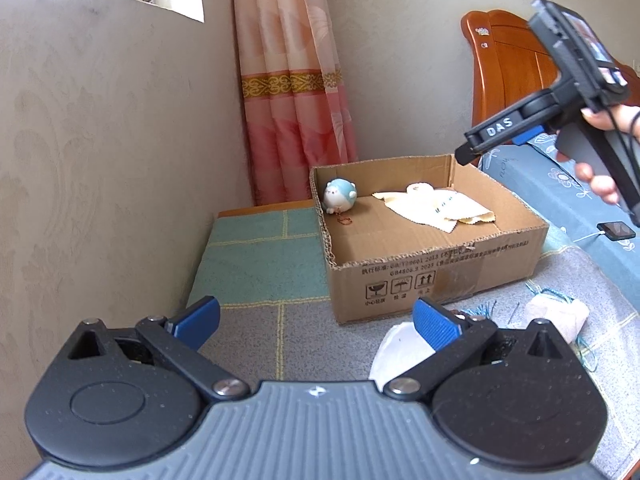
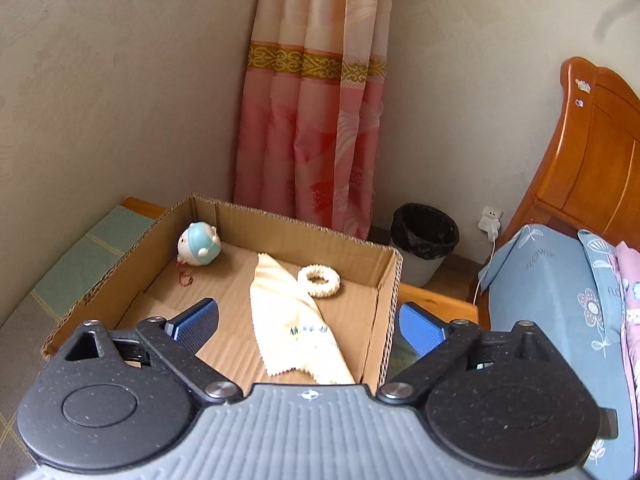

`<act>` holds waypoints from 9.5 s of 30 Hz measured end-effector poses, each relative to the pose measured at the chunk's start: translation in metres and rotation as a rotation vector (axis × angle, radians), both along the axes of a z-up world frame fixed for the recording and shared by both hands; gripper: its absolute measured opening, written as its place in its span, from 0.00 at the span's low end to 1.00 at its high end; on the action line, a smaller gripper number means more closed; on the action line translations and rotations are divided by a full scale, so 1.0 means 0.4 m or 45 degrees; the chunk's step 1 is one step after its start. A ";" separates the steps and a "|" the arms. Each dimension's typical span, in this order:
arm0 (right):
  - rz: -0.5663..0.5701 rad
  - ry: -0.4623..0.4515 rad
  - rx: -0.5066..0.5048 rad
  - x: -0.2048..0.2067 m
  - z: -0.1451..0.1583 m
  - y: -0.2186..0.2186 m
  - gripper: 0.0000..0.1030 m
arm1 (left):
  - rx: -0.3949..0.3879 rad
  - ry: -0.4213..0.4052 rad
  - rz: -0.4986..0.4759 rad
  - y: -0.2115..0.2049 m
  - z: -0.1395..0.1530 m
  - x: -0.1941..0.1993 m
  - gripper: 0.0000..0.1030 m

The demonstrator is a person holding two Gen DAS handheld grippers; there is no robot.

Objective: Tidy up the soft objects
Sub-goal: 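Move both tools back toward the remaining pile beside the box, then grasp the white tissue with the left gripper while the right grips its edge, then lift the white tissue with the left gripper while the right grasps a beige sachet, then drop the tissue into the box with the left while the right drops the sachet in, then move both tools back to the items beside the box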

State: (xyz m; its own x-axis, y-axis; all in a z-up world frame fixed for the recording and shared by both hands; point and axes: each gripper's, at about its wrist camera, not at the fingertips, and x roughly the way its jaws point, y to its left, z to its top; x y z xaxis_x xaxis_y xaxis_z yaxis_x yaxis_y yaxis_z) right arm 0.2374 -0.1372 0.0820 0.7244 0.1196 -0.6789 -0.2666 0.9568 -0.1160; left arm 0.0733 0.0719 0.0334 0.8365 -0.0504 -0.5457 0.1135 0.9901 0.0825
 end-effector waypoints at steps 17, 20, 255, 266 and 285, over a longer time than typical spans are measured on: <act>-0.077 0.146 0.036 -0.188 -0.104 -0.059 1.00 | 0.021 0.052 -0.049 -0.033 -0.017 -0.024 0.99; -0.082 0.195 0.039 -0.210 -0.141 -0.065 1.00 | 0.027 0.066 -0.060 -0.041 -0.023 -0.024 0.99; 0.191 -0.127 0.089 -0.350 -0.033 -0.070 0.51 | 0.044 0.054 -0.056 -0.073 0.005 -0.001 0.99; 0.108 -0.079 0.072 -0.154 0.015 -0.021 0.51 | -0.001 0.021 -0.052 -0.032 0.000 -0.036 0.99; 0.017 -0.019 0.027 -0.051 -0.005 0.027 1.00 | -0.035 0.038 0.005 0.026 -0.017 -0.031 0.99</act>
